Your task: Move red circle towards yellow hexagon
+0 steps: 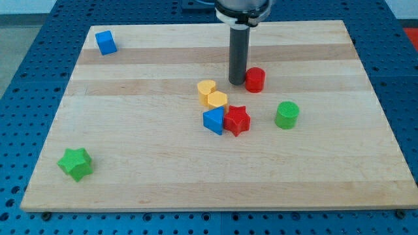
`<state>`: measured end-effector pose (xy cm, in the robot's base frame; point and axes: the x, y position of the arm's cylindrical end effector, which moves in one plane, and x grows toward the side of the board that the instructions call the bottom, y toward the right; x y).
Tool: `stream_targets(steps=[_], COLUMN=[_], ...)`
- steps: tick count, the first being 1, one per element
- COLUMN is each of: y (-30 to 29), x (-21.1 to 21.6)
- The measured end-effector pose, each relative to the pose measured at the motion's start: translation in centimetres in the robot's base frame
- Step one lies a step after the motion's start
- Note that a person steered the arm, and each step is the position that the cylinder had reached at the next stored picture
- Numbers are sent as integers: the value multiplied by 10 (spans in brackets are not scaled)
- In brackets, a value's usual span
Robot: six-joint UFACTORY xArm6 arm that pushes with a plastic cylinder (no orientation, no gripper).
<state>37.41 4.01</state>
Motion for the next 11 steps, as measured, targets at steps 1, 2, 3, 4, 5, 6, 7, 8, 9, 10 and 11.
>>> stream_targets(steps=[1, 2, 3, 4, 5, 6, 7, 8, 9, 10, 11], y=[2, 9, 39, 89, 89, 89, 89, 89, 80, 58, 32], x=[0, -12, -74, -44, -27, -5, -5, 0, -2, -5, -8])
